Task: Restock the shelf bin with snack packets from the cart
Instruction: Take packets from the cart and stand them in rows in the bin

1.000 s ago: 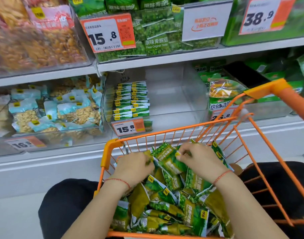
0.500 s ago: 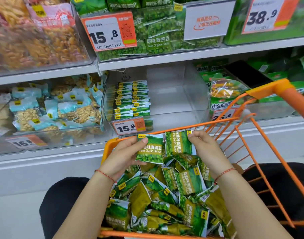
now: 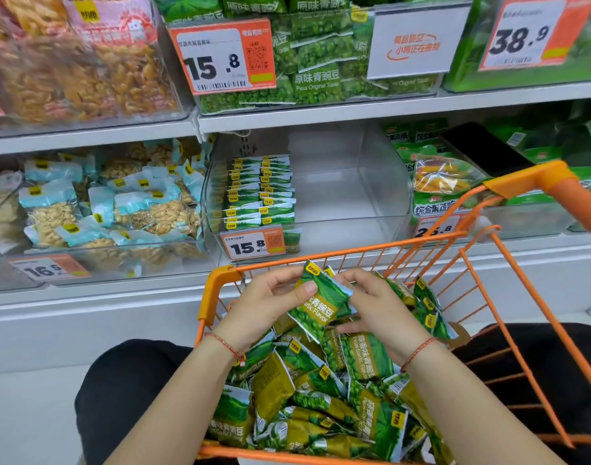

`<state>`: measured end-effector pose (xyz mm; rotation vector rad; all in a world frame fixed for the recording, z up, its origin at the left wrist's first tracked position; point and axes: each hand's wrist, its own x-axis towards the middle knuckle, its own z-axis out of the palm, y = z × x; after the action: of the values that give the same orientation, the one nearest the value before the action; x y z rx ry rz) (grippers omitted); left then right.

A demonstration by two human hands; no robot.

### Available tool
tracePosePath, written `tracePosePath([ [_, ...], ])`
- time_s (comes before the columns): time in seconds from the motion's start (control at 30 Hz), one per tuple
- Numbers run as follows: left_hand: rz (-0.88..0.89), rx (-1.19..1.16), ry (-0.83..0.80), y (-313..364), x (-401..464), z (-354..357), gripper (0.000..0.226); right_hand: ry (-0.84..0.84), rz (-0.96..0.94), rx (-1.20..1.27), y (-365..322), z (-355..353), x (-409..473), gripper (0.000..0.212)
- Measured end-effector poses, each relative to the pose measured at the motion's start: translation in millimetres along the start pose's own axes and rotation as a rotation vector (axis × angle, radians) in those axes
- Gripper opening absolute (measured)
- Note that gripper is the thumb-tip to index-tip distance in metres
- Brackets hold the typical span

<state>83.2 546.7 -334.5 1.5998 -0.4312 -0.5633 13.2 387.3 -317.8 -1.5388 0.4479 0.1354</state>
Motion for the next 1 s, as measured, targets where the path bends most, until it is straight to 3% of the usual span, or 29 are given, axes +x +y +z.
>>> tracePosePath([
  [0.07,-0.002,0.008,-0.023,-0.5,1.3,-0.6,0.042,0.009,0.045,0.102,-4.6,-0.2,-3.2,0.012],
  [0.17,0.033,0.037,-0.006,2.1,1.0,-0.1,0.043,-0.078,0.099,0.189,-11.6,-2.2,-6.7,0.03],
  [0.23,0.075,0.12,0.029,5.8,2.5,-0.6,0.044,-0.156,0.05,0.09,-18.0,-2.2,-8.6,0.023],
  [0.4,0.168,0.285,0.109,25.3,11.4,-12.4,0.042,-0.179,-0.029,-0.172,-45.5,5.7,9.1,0.038],
  [0.47,0.206,0.266,0.141,34.5,18.5,-24.7,0.038,-0.186,-0.083,-0.21,-63.3,8.6,21.5,0.033],
  [0.6,0.304,0.317,0.454,36.9,40.6,-72.7,0.024,0.006,-0.247,-0.246,-99.7,4.5,62.6,0.023],
  [0.7,0.345,0.322,0.694,25.7,54.6,-102.6,0.019,0.126,-0.302,-0.464,-115.6,-3.2,105.5,0.046],
  [0.77,0.385,0.287,0.77,23.3,61.0,-109.1,0.018,0.133,-0.317,-0.725,-118.9,-4.6,134.2,0.058],
  [0.87,0.434,0.276,0.811,24.0,65.4,-110.7,0.017,-0.023,-0.294,-0.958,-116.4,4.0,167.5,0.059],
  [1.0,0.469,0.327,0.827,19.8,68.9,-118.4,0.018,-0.285,-0.109,-0.869,-106.7,16.2,192.8,0.061],
])
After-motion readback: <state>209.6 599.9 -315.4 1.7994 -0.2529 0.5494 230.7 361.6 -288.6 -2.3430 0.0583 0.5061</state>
